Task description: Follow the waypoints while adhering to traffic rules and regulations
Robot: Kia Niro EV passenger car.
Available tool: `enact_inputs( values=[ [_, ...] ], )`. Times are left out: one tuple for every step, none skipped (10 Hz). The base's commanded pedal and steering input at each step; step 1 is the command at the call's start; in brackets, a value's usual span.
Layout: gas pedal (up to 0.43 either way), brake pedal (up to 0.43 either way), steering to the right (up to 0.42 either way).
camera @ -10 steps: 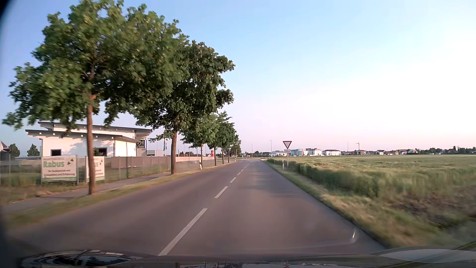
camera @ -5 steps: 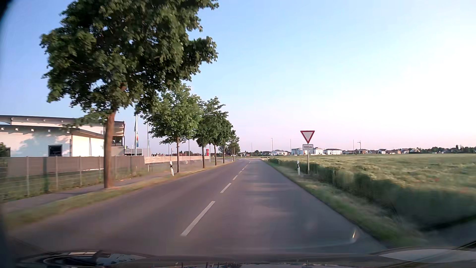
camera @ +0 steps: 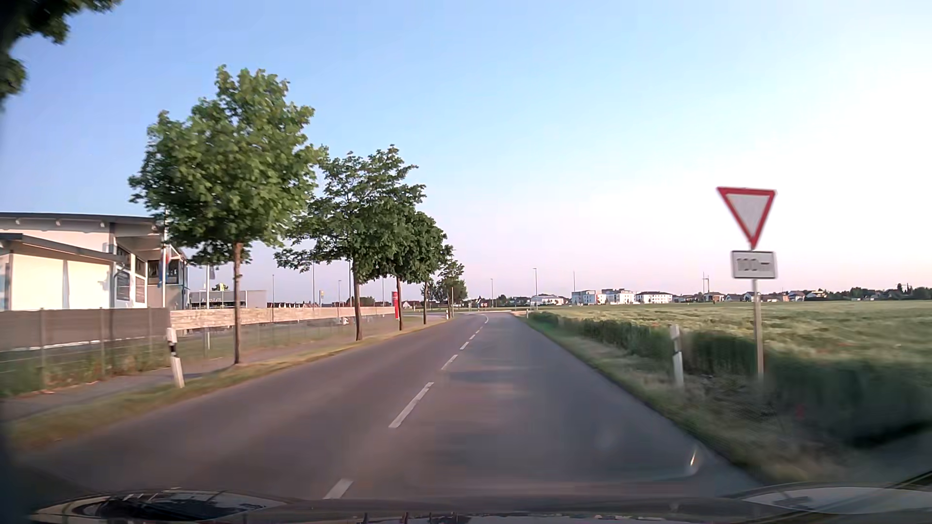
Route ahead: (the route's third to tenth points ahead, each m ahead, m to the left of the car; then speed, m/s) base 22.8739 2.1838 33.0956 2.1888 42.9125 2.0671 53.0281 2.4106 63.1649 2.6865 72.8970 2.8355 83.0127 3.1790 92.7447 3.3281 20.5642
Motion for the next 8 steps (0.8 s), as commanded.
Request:
enact_inputs(
  values=[
    [0.0,0.018,0.001],
    [0.0,0.018,0.001],
    [0.0,0.012,0.001],
    [0.0,0.018,0.001],
    [0.0,0.018,0.001],
    [0.0,0.018,0.0],
    [0.0,0.012,0.001],
    [0.0,0.018,0.001]
  ],
)
